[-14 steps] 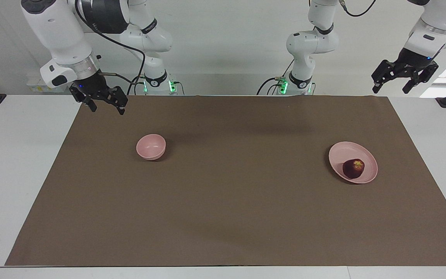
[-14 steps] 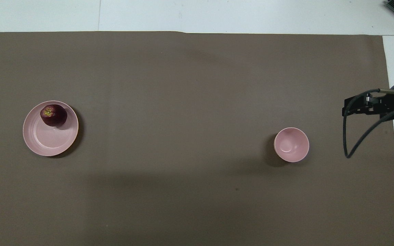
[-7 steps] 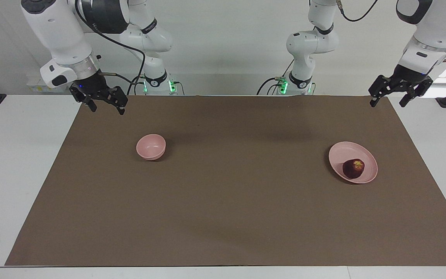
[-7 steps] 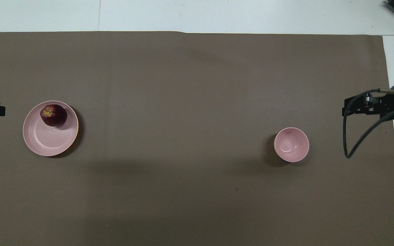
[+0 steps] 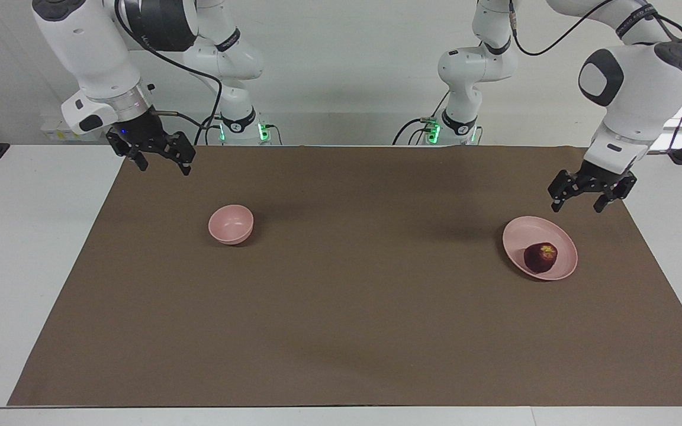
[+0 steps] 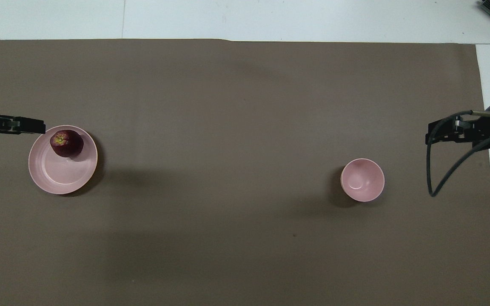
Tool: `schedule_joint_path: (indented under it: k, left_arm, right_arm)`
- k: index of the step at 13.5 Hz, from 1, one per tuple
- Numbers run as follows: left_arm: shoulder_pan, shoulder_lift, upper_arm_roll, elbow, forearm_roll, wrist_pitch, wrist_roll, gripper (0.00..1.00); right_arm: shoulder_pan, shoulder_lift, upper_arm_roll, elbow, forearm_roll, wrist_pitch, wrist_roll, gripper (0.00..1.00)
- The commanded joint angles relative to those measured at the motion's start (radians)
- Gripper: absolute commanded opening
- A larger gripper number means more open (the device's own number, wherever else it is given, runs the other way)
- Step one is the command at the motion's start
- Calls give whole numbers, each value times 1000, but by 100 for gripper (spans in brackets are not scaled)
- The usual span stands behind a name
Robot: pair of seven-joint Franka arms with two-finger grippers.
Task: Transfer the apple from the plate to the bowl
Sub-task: 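Reach the left gripper down over the red apple on the plate, then close the left gripper on the red apple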
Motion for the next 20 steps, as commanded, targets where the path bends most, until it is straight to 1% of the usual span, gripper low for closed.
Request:
schedule_joint_path:
  k: [1, 3, 6, 8, 10, 14, 15, 16, 17, 18, 19, 20]
  left_arm:
    - [29, 54, -1, -50, -16, 104, 45, 100]
    - [58, 116, -3, -75, -16, 156, 45, 100]
    - [63, 134, -3, -147, -19, 281, 44, 100]
    - [46, 156, -3, -170, -74, 352, 38, 100]
    - [29, 177, -3, -179, -84, 380, 36, 100]
    - [31, 167, -3, -211, -85, 380, 34, 100]
    - [32, 159, -3, -230, -85, 374, 34, 83]
    - [31, 148, -3, -245, -85, 371, 34, 59]
    - [31, 147, -1, -248, -84, 369, 45, 31]
    - [29, 148, -1, -245, -84, 372, 50, 14]
    - [31, 150, 0, -241, -84, 375, 51, 6]
    - [32, 151, 0, -236, -81, 384, 53, 6]
  right_arm:
    - [-12, -5, 4, 0, 16, -5, -11, 100]
    - [-12, -5, 4, 0, 16, -5, -11, 100]
    - [-12, -5, 4, 0, 16, -7, -11, 100]
    - [-12, -5, 4, 0, 16, -5, -11, 100]
    - [-12, -5, 4, 0, 16, -5, -11, 100]
    - [-12, -5, 4, 0, 15, -7, -11, 100]
    - [-12, -5, 4, 0, 15, -5, -11, 100]
    - [-12, -5, 4, 0, 16, -5, -11, 100]
    - [-12, -5, 4, 0, 15, -5, -11, 100]
    - [-12, -5, 4, 0, 15, -5, -11, 100]
    - [-12, -5, 4, 0, 16, -5, -11, 100]
    - [-13, -5, 4, 0, 16, -5, -11, 100]
